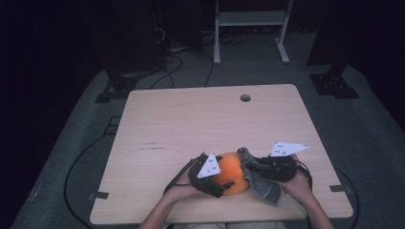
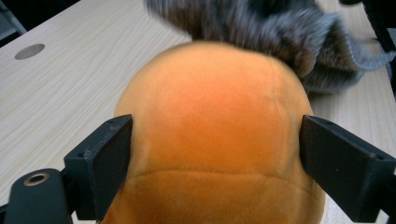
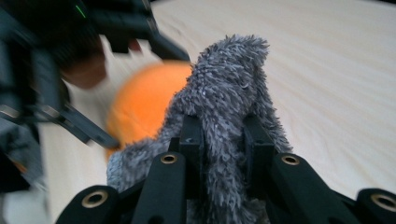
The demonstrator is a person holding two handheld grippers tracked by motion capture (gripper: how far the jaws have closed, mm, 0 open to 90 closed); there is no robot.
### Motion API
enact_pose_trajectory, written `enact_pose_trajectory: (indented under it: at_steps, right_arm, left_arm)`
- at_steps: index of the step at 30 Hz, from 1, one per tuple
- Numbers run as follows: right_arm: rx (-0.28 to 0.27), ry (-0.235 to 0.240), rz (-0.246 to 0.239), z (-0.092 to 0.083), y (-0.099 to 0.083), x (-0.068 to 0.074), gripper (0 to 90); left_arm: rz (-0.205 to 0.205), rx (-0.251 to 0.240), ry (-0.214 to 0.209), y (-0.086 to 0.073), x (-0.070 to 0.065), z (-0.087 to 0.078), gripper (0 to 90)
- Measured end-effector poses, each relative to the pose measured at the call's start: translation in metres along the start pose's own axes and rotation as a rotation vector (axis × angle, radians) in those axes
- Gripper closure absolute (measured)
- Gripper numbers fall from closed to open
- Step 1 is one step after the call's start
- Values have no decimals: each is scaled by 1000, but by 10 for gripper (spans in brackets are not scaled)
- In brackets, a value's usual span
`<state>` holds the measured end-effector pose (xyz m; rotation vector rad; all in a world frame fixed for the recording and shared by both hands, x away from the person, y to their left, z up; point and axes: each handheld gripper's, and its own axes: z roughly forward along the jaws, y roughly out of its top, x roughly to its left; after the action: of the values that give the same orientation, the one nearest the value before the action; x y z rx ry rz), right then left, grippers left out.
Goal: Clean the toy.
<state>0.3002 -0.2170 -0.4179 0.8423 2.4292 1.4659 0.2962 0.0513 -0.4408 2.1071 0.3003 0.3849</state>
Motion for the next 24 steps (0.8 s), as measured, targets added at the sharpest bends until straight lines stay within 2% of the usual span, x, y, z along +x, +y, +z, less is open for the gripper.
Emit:
enact_pose_trajectory:
  at_steps: [5,7,11,15,17,19,22,24]
  right_arm:
    - [15,-19,17,1,-8,-2,735]
    - [19,-22,22,0,-9,-2,736]
    - [24,-31,18,0,-11,-2,735]
    - [26,-31,26,0,-12,-2,735]
    - [25,-33,28,0,-13,-3,735]
    - [28,-35,28,0,-13,-3,735]
    - [28,-37,30,0,-14,-3,735]
    - [27,-37,31,-1,-15,-4,735]
  left_arm:
    - [-24,-6,3,1,1,2,109]
    - [-20,-5,11,2,0,3,109]
    - [-44,37,31,6,-1,3,115]
    - [-23,57,42,9,-1,4,117]
    - [-29,57,49,9,-2,4,116]
    - [-36,80,53,11,-2,4,121]
    - [-38,89,76,13,-6,4,110]
    - [-60,86,107,12,-7,5,83]
